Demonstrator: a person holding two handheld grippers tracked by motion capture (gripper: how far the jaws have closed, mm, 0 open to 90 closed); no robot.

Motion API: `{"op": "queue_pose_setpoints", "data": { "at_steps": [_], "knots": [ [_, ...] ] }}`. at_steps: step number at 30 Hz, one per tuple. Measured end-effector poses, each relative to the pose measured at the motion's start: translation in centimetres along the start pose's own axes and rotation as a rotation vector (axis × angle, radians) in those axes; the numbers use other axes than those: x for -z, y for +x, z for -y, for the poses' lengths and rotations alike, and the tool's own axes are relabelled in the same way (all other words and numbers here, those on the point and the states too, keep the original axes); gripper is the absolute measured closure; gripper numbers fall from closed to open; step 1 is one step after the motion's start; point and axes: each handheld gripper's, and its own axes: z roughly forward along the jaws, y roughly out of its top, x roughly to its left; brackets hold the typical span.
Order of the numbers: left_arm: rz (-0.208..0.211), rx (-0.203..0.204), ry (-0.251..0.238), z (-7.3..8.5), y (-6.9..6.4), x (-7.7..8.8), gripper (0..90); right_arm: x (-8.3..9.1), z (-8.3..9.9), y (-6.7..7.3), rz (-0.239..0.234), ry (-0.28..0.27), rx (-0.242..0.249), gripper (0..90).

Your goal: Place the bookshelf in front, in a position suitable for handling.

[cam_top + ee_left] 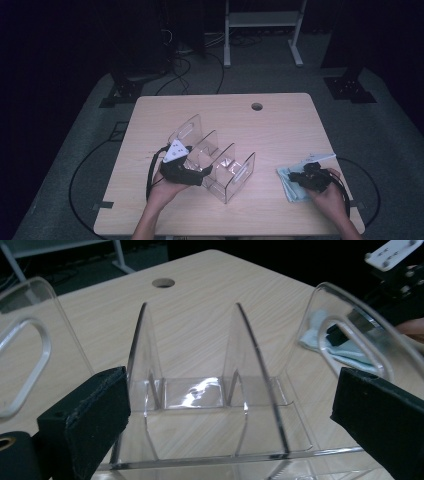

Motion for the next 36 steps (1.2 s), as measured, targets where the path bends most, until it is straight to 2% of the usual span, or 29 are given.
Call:
{"op": "queue_pose_setpoints", "data": {
  "at_steps": [1, 3, 7, 8, 14, 18, 21, 24, 27, 32, 36],
  "knots": [
    [-0.007, 0.0, 0.011, 0.1, 0.2, -0.2, 1.9, 0.0, 0.0, 0.0, 0.0, 0.0, 0.0, 83.7],
    [-0.003, 0.002, 0.033, 0.2, 0.3, -0.5, 2.0, 0.2, 0.2, 0.0, -0.038, 0.005, -0.014, 84.1],
    [-0.023, -0.008, 0.026, 0.2, 0.3, -0.6, 1.9, 0.7, 0.2, 0.9, -0.085, -0.008, 0.012, 84.2],
    [-0.036, -0.005, 0.028, 0.3, 0.4, -0.6, 1.9, 0.9, 0.1, 1.2, -0.096, -0.024, 0.02, 84.2],
    [-0.049, -0.011, 0.042, 0.4, 0.6, -0.7, 1.9, 2.5, -1.4, 3.6, -0.164, -0.13, 0.079, 84.1],
    [-0.034, 0.002, 0.062, 0.8, 0.8, -1.1, 2.0, 3.5, -2.5, 5.4, -0.202, -0.199, 0.136, 84.1],
    [-0.039, -0.009, 0.071, 1.0, 0.7, -1.4, 2.2, 4.3, -3.3, 6.7, -0.237, -0.257, 0.157, 84.2],
    [-0.059, -0.01, 0.073, 1.0, 0.6, -1.5, 6.5, 4.5, -4.0, 7.8, -0.236, -0.299, 0.182, 84.2],
    [-0.074, -0.006, 0.07, 1.0, 0.4, -1.4, 8.7, 3.9, -5.0, 8.4, -0.231, -0.32, 0.187, 84.2],
    [-0.089, -0.009, 0.072, 1.1, -0.1, -1.4, 8.8, 3.0, -6.3, 8.6, -0.202, -0.363, 0.162, 84.2],
    [-0.092, 0.001, 0.074, 1.1, -0.4, -1.3, 8.7, 2.3, -7.0, 8.6, -0.178, -0.362, 0.165, 84.2]
  ]
}}
